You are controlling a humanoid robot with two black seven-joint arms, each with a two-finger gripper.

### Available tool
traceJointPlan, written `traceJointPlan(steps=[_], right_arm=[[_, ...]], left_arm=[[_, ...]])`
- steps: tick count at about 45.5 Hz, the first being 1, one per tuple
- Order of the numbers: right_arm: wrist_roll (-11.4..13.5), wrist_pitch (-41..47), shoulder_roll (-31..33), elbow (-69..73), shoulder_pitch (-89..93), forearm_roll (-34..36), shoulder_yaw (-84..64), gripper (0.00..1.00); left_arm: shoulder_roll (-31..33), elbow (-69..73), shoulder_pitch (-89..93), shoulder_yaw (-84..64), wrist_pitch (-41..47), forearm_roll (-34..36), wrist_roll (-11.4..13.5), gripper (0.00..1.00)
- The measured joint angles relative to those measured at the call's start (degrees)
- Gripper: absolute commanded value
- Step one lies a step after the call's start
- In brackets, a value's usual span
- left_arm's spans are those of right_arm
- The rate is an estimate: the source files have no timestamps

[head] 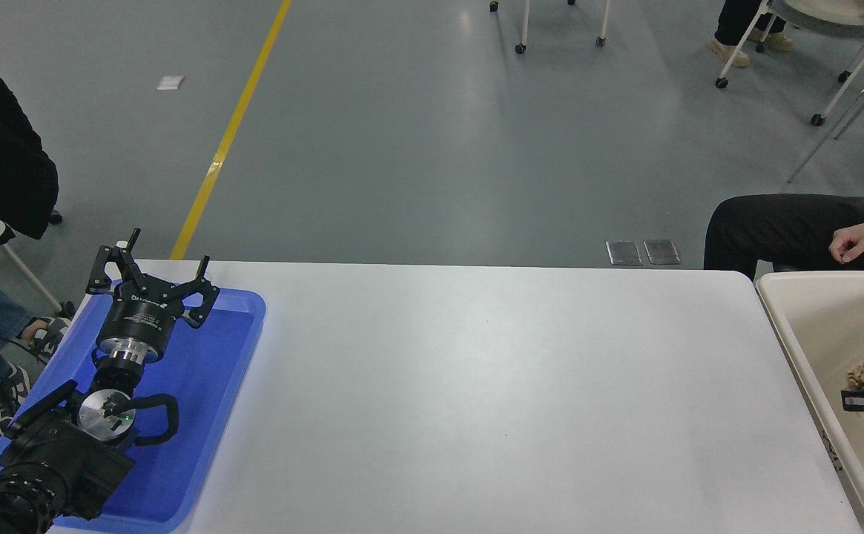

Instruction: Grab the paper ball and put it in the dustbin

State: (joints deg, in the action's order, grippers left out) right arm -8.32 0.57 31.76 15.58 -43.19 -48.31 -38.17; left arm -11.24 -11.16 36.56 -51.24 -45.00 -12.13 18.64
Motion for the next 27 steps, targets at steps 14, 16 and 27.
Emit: traceJointPlan(steps=[14,16,27], right_arm=[[0.1,-0.2,0.2,-0.2,0.2,0.2,2.5,1.00],[0.1,-0.2,0.2,-0.2,0.2,0.2,3.1,1.00],[-0.2,-0.6,0.6,0.1,-0.3,0.3,7.9,1.00]], left_arm=[[0.0,0.0,0.0,0.0,0.0,0.0,0.0,1.00],[0.0,0.0,0.0,0.0,0.0,0.0,0.0,1.00],[0.0,0.0,0.0,0.0,0.0,0.0,0.0,1.00]])
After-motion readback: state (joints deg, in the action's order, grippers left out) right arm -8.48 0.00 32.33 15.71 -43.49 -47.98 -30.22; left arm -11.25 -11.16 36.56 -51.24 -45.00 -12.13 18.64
